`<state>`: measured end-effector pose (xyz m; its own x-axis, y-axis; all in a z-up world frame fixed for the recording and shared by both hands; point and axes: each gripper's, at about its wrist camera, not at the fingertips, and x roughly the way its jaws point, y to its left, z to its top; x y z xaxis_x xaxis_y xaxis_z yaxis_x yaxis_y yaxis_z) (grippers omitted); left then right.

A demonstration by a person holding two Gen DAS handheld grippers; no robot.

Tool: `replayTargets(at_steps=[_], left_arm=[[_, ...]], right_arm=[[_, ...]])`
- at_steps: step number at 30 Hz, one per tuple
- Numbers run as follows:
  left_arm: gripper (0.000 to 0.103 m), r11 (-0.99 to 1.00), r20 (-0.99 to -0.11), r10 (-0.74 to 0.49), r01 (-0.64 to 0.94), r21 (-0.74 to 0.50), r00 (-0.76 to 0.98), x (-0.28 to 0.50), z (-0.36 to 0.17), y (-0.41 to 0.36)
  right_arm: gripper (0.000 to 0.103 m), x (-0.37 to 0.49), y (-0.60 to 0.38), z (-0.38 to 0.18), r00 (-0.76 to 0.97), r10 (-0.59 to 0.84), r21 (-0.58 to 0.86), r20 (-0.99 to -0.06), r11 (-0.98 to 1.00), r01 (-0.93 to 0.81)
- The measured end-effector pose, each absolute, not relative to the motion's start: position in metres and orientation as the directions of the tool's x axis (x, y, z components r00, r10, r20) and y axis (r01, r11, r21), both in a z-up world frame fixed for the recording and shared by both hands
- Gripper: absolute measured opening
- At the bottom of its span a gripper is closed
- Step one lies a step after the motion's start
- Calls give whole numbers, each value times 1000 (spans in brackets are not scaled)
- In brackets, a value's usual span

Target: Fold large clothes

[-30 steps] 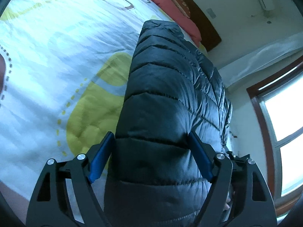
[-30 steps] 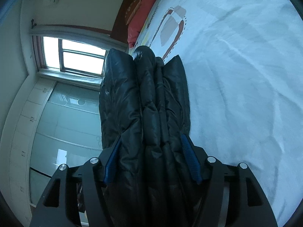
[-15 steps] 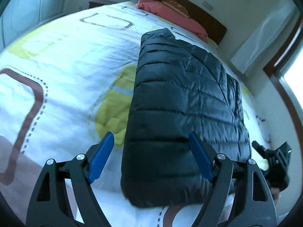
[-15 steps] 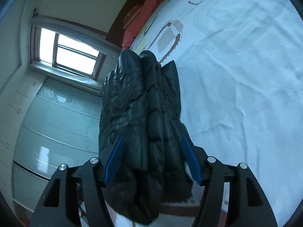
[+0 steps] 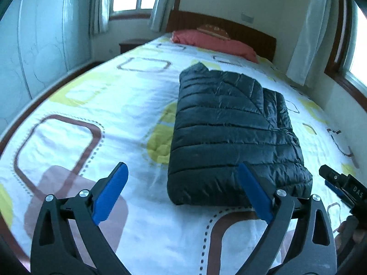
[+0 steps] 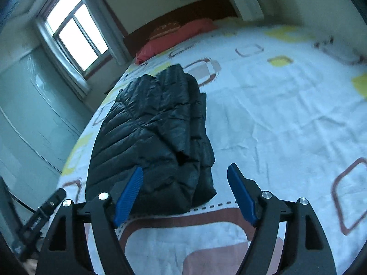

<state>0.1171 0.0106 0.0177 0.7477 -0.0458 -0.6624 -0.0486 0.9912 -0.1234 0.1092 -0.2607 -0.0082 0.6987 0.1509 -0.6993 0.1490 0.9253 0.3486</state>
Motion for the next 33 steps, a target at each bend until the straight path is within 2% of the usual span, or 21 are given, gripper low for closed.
replayTargets(at_steps=[7,16,33], left_arm=[[98,996,-600,15,-63,-59,800,89,48,2],[99,998,-583,19,-50,-37,813,75,59,-7],[99,997,-593,19,-56,-45,805,72,55,-7]], right_arm=[[79,92,-230,25,739,63,220,-671,969,117],[79,78,-207,40,767,12,133,-641,987,95],[79,73,-206,42,768,12,129,-641,987,92]])
